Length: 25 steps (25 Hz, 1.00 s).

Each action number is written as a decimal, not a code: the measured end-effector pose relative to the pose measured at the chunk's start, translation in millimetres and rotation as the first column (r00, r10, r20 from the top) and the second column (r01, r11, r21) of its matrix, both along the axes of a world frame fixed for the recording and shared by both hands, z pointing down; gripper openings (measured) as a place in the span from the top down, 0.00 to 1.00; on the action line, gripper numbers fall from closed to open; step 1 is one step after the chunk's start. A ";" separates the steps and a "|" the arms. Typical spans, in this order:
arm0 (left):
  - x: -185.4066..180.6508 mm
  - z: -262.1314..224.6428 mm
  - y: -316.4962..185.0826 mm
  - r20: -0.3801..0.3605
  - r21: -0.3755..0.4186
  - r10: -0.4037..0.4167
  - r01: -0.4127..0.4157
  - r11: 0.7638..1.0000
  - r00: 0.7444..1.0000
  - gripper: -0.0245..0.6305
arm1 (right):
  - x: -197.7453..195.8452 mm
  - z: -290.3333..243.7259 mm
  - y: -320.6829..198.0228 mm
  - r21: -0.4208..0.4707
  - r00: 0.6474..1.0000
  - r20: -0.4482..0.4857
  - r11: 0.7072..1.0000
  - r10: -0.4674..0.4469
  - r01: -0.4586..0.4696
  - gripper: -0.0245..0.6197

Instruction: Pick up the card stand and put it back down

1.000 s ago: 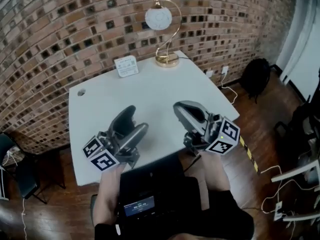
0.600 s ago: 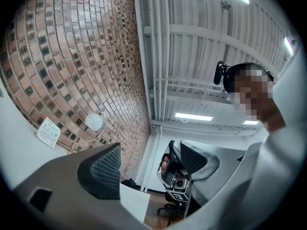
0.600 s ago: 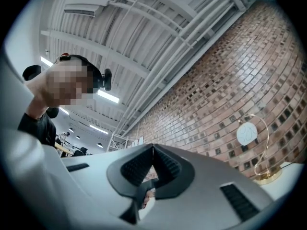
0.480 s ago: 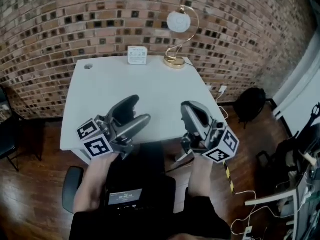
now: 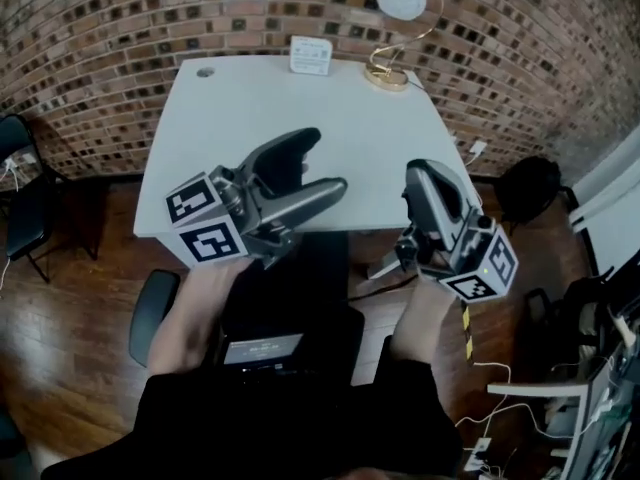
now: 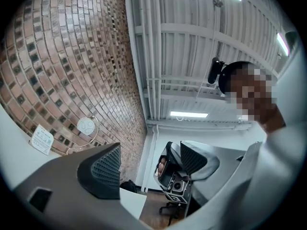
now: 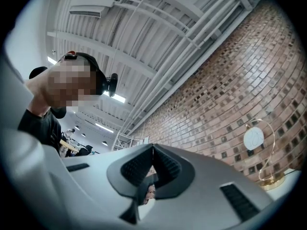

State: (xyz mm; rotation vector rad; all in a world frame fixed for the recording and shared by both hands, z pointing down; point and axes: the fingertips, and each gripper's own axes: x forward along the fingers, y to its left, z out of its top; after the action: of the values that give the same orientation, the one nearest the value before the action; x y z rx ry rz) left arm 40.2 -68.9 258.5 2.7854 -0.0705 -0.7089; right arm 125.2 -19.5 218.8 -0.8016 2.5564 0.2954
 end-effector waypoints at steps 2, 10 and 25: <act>1.0 -9.5 2.9 0.006 0.036 -0.002 0.002 0.999 1.000 0.38 | -0.9 -3.4 -1.6 0.013 1.000 -0.009 1.000 -0.005 0.005 0.94; 0.3 -9.3 17.6 0.049 0.118 -0.018 0.012 0.993 0.999 0.38 | -16.8 3.6 -2.0 0.026 0.999 -0.045 0.999 -0.020 0.021 0.94; 0.3 -9.0 43.3 0.116 0.208 -0.033 0.008 0.978 0.993 0.38 | -18.5 -0.9 18.6 0.086 0.999 -0.038 0.996 -0.024 0.027 0.94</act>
State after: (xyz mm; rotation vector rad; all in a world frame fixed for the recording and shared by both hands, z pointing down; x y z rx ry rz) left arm 40.5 -25.6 249.4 3.0296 -0.0505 -0.5838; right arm 106.7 -1.0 217.8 -0.7374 2.5665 0.4138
